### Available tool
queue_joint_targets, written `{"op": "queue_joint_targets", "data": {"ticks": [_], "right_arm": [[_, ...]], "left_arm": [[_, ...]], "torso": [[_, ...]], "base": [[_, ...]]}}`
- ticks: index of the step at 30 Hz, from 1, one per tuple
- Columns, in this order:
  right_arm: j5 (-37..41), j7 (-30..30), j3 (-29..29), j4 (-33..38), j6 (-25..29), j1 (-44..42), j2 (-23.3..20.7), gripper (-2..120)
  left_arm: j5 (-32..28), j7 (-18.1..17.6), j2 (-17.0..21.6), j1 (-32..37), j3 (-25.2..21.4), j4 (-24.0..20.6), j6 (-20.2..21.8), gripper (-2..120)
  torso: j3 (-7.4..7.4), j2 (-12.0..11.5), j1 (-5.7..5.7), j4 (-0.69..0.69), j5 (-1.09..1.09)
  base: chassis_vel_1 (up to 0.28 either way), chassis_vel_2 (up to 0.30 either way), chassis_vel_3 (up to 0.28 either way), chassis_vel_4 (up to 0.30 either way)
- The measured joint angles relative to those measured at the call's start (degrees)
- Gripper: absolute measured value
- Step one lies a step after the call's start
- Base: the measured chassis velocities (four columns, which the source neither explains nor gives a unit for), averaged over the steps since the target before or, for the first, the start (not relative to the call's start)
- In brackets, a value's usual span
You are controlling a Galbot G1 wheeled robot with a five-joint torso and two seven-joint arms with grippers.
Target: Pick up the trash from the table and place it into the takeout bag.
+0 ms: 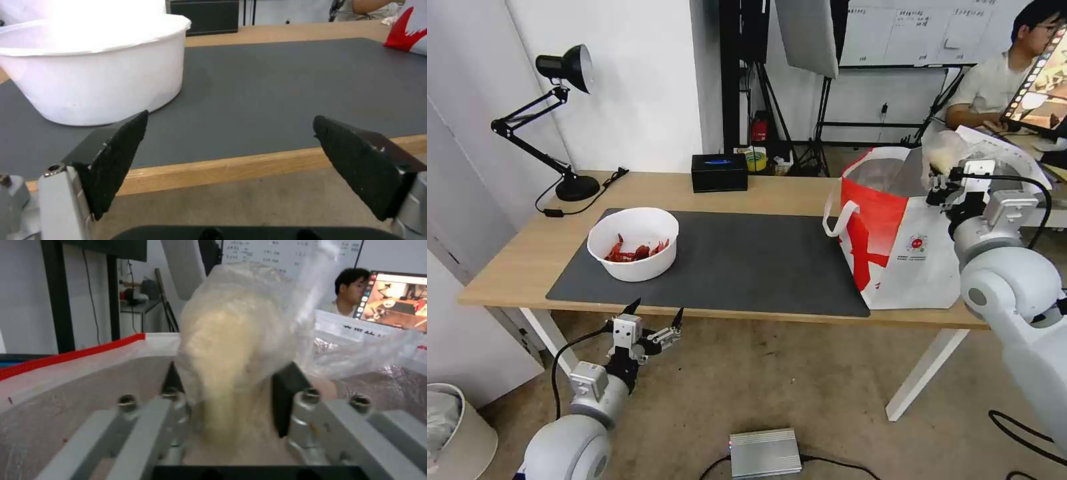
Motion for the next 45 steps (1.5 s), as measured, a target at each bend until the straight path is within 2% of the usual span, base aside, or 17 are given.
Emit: {"op": "queue_joint_targets", "data": {"ticks": [2,3,6,7,14,17,36,45], "right_arm": [[0.1,0.1,0.1,0.4,-0.3,-0.1,0.0,45],[0.1,0.1,0.1,0.4,-0.3,-0.1,0.0,45],[0.2,0.4,0.5,1.0,-0.6,-0.4,-0.1,62],[0.2,0.4,0.5,1.0,-0.6,-0.4,-0.1,62],[0.6,0.6,2.1,1.8,-0.9,-1.5,-0.8,92],[1.0,0.6,2.5,2.1,-1.0,-1.9,-1.0,99],[2.6,0.4,2.8,2.5,-2.8,-2.2,-1.7,100],[7.2,0.5,2.8,2.6,-9.3,-0.3,-3.4,100]], "left_arm": [[0.0,0.0,0.0,0.1,0.0,-0.2,0.0,100],[0.0,0.0,0.0,0.1,0.0,-0.2,0.0,100],[0.0,0.0,0.0,0.3,-0.1,-0.6,0.0,100],[0.0,0.0,0.0,0.3,-0.1,-0.6,0.0,100],[0.2,0.0,-0.4,0.9,-0.2,-1.3,-0.1,100],[0.3,0.0,-0.5,1.0,-0.2,-1.5,-0.1,100],[1.3,0.0,-1.8,2.2,-0.8,-2.8,-0.1,100],[1.5,0.0,-2.0,2.0,-0.9,-2.7,-0.2,100]], "torso": [[0.00,0.0,0.00,0.00,0.00],[0.00,0.0,0.00,0.00,0.00],[0.00,0.0,0.00,0.00,0.00],[0.00,0.0,0.00,0.00,0.00],[0.00,0.0,0.00,0.00,0.00],[0.00,0.0,0.00,0.00,0.00],[0.00,0.0,0.00,0.00,0.00],[0.00,0.0,0.00,0.00,0.00]], "base": [[0.000,0.000,0.000,0.000],[0.000,0.000,0.000,0.000],[0.000,0.000,0.000,0.000],[0.000,0.000,0.000,0.000],[0.000,0.000,0.000,0.000],[0.000,0.000,0.000,0.000],[0.000,0.000,0.000,0.000],[0.000,0.000,0.000,0.000]]}}
